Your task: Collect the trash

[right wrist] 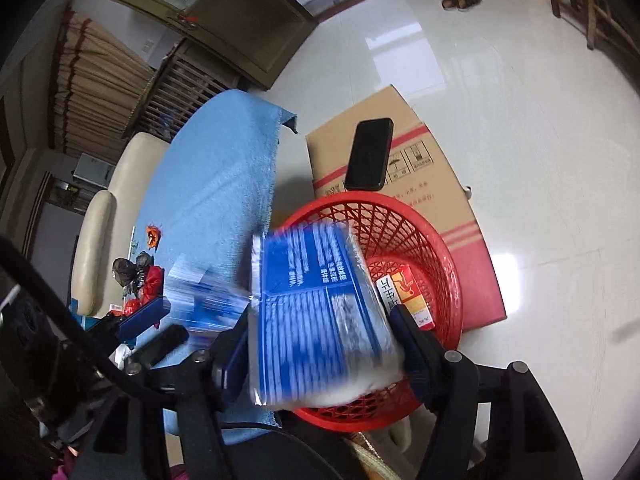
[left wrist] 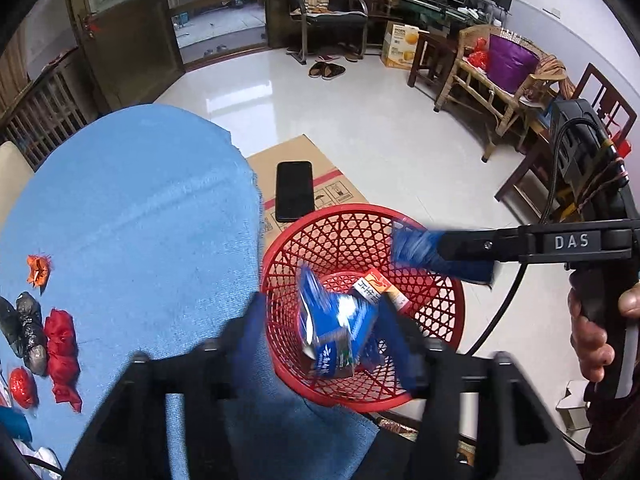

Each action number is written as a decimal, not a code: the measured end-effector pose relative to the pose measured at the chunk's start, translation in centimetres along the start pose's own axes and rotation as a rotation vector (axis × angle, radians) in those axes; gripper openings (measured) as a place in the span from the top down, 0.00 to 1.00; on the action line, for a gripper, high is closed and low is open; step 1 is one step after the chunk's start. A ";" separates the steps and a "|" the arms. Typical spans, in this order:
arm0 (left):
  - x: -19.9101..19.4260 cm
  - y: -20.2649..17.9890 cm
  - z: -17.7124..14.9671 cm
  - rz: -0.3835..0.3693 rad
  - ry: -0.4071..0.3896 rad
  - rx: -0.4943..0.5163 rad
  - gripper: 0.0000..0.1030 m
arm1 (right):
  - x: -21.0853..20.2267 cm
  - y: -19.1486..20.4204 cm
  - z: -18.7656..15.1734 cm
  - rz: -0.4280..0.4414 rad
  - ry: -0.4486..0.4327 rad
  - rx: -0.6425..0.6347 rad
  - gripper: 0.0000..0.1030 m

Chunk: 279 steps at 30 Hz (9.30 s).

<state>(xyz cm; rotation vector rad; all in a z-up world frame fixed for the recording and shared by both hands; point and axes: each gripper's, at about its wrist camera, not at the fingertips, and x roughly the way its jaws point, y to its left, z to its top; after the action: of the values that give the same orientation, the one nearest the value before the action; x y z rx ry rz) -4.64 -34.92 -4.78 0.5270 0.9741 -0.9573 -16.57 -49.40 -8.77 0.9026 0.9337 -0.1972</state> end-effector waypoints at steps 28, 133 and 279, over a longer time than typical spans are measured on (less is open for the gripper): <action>-9.9 9.6 -7.2 0.327 -0.177 -0.200 0.36 | 0.1 11.2 -1.8 0.081 -0.079 -0.195 0.33; -16.4 19.7 -19.0 0.426 -0.246 -0.528 0.60 | 6.0 28.1 -10.1 0.079 -0.161 -0.608 0.60; -8.8 0.7 -0.3 0.030 -0.209 -0.052 0.59 | -7.6 6.5 -1.8 0.047 -0.297 -0.263 0.60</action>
<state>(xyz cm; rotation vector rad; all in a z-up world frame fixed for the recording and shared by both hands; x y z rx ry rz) -6.15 -30.51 2.69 0.3887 0.7990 -0.9375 -18.98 -45.64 0.31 0.6304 0.6438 -0.1590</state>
